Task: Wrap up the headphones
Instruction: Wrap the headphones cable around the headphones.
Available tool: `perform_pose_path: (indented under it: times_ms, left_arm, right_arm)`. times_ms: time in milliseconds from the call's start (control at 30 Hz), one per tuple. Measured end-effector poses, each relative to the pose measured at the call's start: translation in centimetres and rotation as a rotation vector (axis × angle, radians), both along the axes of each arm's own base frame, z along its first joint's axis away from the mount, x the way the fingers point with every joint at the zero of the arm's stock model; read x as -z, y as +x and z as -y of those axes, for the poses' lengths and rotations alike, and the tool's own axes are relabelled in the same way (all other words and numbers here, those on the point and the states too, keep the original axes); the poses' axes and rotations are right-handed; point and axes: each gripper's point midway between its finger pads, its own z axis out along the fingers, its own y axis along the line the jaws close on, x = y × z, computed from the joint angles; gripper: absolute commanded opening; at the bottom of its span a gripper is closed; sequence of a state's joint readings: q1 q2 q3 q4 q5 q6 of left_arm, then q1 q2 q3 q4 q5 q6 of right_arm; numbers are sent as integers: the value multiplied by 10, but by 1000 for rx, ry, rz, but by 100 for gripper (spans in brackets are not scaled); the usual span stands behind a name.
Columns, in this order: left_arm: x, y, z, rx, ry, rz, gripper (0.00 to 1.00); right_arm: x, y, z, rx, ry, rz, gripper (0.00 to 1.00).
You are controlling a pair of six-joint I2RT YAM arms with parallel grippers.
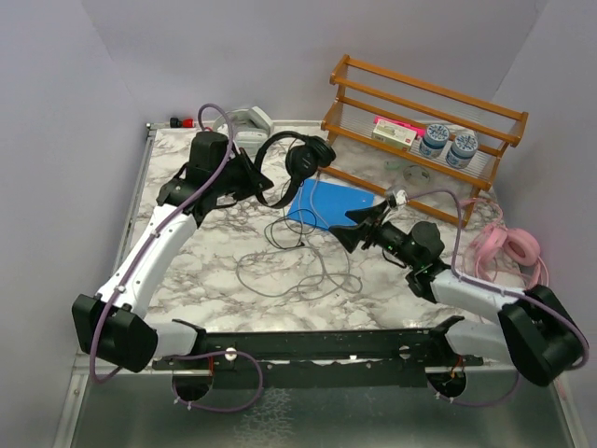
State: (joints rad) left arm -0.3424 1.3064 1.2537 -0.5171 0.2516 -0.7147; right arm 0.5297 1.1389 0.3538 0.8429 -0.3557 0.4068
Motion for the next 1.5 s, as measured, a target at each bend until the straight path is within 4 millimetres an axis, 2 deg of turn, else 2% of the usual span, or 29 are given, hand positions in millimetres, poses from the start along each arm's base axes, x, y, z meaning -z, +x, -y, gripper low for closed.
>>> perform_pose_path:
  times_ms: [167, 367, 533, 767, 1067, 1133, 1167, 1333, 1500]
  left_arm:
    - [-17, -20, 3, 50, -32, -2, 0]
    - [-36, -39, 2, 91, -37, 1, 0]
    - [-54, -53, 3, 125, -58, 21, 0]
    - [-65, -66, 0, 142, -68, 25, 0]
    - [-73, -72, -1, 144, -71, 30, 0]
    - [-76, -72, -1, 144, -72, 32, 0]
    - [-78, -73, -1, 145, -73, 35, 0]
    - [-86, -73, -1, 144, -78, 53, 0]
    - [-87, -65, -2, 126, -68, 57, 0]
  right_arm:
    - [5, 14, -14, -33, 11, 126, 80]
    - [2, 49, -45, -67, 54, 225, 86]
    - [7, 64, -67, -95, 68, 242, 86]
    - [37, 78, -105, -149, 51, 210, 76]
    - [61, 87, -130, -186, 43, 178, 64]
    - [66, 88, -133, -192, 41, 171, 59]
    - [68, 89, -135, -193, 41, 166, 53]
    - [81, 83, -143, -214, 35, 131, 3]
    - [84, 59, -147, -252, 33, 93, 1]
